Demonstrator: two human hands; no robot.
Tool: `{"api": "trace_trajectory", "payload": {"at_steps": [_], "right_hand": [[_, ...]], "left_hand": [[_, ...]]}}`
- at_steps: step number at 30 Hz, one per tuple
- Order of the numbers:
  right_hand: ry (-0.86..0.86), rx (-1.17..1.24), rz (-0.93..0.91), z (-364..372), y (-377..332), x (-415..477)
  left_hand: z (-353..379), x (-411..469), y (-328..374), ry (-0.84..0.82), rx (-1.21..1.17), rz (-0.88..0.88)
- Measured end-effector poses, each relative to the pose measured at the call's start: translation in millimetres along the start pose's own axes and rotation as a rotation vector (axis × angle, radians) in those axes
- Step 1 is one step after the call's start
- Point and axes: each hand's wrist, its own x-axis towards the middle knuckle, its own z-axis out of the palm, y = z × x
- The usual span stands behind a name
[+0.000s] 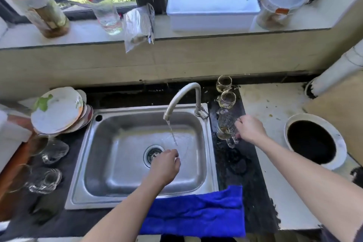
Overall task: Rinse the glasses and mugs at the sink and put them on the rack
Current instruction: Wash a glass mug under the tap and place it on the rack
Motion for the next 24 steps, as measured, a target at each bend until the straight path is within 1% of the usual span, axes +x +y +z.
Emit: {"api": "trace_trajectory", "payload": {"at_steps": [4,7,9,10,12,14,17,18,20,22,24], "right_hand": [[0.006,0.078,-0.083,12.1,-34.2,-26.5],[-0.089,0.225,-0.05,27.2,-72.3,-41.1],[-0.169,0.325,-0.001,42.8,-97.0,-47.6],[-0.209,0.37,0.028,51.4,-108.0,-49.6],[-0.286,0.454,0.105,68.8,-127.1,-52.5],[-0.34,0.562,0.214,85.3,-142.7,-55.9],[-0.386,0.72,0.349,101.4,-157.6,-61.6],[-0.406,0.738,0.362,103.9,-160.1,-63.0],[-0.458,0.707,0.351,103.5,-163.0,-65.7],[-0.487,0.621,0.312,99.5,-164.7,-66.5],[-0.469,0.547,0.257,97.1,-165.4,-62.1]], "left_hand": [[-3.3,9.7,-20.5,-0.018,-0.055,-0.031],[-11.7,17.6,-42.3,-0.055,-0.167,-0.1],[-16.6,24.6,-57.5,-0.073,-0.304,-0.165],[-19.0,29.2,-65.0,-0.09,-0.414,-0.21],[-23.5,37.2,-76.6,-0.142,-0.739,-0.321],[-26.9,43.4,-81.7,-0.238,-1.062,-0.449],[-26.9,53.9,-84.9,-0.377,-1.37,-0.544],[-26.0,57.6,-86.0,-0.415,-1.468,-0.546],[-27.0,64.1,-87.4,-0.438,-1.584,-0.571],[-29.5,68.8,-89.3,-0.434,-1.612,-0.625],[-32.3,73.2,-90.4,-0.423,-1.598,-0.671]]}}
